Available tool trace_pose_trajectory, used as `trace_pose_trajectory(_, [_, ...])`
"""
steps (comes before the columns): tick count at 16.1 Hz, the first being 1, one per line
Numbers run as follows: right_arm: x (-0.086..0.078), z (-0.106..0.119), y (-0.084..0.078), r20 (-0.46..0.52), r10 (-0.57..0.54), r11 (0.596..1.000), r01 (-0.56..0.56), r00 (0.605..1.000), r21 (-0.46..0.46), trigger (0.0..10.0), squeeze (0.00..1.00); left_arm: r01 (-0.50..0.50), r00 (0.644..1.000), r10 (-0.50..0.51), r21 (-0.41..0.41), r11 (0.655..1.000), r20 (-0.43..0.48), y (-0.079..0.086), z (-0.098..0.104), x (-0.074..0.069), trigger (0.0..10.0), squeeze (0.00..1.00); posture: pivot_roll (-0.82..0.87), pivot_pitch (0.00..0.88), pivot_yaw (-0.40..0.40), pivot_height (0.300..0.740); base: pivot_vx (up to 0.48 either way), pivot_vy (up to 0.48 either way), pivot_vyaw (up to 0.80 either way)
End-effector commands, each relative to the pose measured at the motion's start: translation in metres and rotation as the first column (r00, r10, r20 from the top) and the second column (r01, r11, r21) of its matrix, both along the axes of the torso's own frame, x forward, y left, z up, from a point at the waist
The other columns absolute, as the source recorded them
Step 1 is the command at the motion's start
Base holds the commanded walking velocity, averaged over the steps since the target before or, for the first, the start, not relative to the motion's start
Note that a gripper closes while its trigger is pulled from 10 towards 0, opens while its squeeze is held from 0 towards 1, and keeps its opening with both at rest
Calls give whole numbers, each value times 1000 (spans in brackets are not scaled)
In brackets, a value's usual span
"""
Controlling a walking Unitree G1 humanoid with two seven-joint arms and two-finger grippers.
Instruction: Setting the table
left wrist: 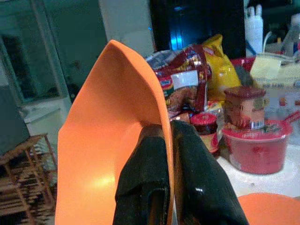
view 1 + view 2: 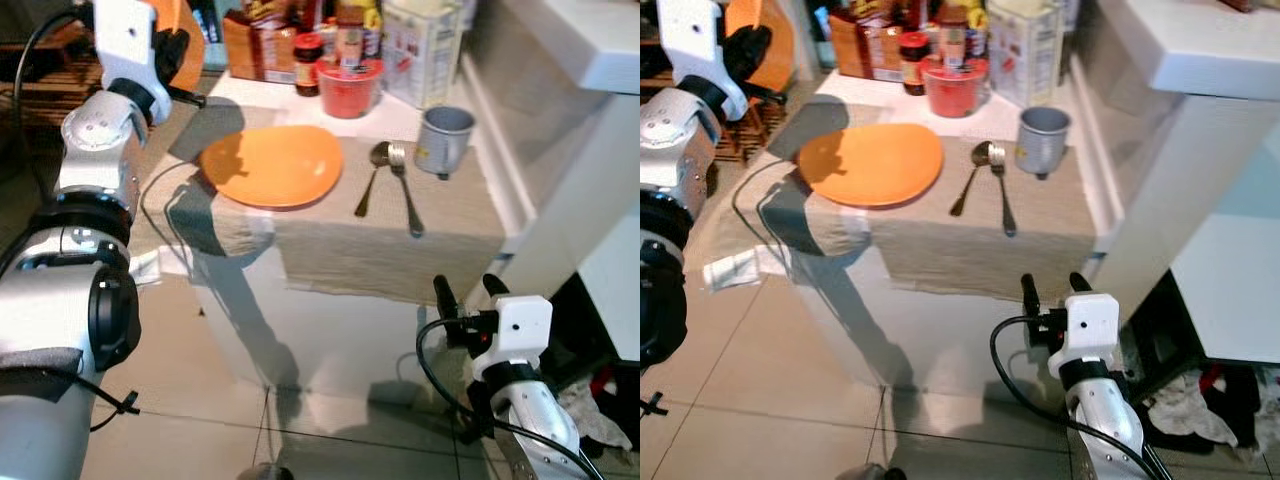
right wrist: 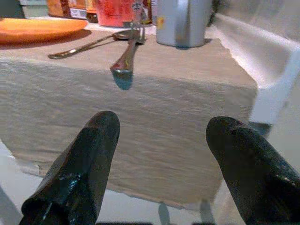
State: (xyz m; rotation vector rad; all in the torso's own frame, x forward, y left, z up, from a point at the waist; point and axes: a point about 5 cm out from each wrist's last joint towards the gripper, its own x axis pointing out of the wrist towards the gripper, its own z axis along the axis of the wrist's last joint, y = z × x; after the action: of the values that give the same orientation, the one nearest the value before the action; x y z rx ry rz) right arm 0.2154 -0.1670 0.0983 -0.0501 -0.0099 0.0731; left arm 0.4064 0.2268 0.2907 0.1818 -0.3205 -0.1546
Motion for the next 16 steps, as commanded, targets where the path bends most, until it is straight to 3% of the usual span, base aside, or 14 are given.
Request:
trace_pose_trajectory(1, [3, 1, 0, 12, 3, 1000, -3, 1000, -2, 10000, 0, 77, 994, -74, -27, 997, 78, -14, 16, -3, 0, 0, -30, 0, 40, 740, 0, 0, 0])
trace_pose_trajectory(3, [7, 0, 1, 15, 11, 1000, -11, 1000, -2, 10000, 0, 152, 986, -148, -57, 987, 72, -32, 7, -8, 0, 0, -15, 0, 29, 740, 0, 0, 0])
trace_pose_trajectory(7, [13, -1, 3, 25, 21, 1000, -21, 999, 1, 10000, 0, 176, 984, -176, -116, 977, 12, -44, -21, -12, 0, 0, -6, 0, 27, 740, 0, 0, 0])
trace_pose_trajectory(9, [15, -1, 4, 27, 24, 1000, -24, 999, 2, 10000, 0, 199, 980, -195, -163, 966, 36, -55, -21, -21, 0, 0, -5, 0, 25, 740, 0, 0, 0])
trace_pose_trajectory(13, [12, -6, 1, 20, 19, 1000, -19, 1000, -3, 10000, 0, 258, 957, -229, -159, 953, 180, -76, -10, -58, 0, 0, -6, 0, 19, 740, 0, 0, 0])
trace_pose_trajectory(16, [13, -9, 0, 11, 23, 1000, -23, 1000, -9, 10000, 0, 255, 958, -227, -159, 954, 176, -79, -10, -70, 0, 0, 5, 0, 12, 740, 0, 0, 0])
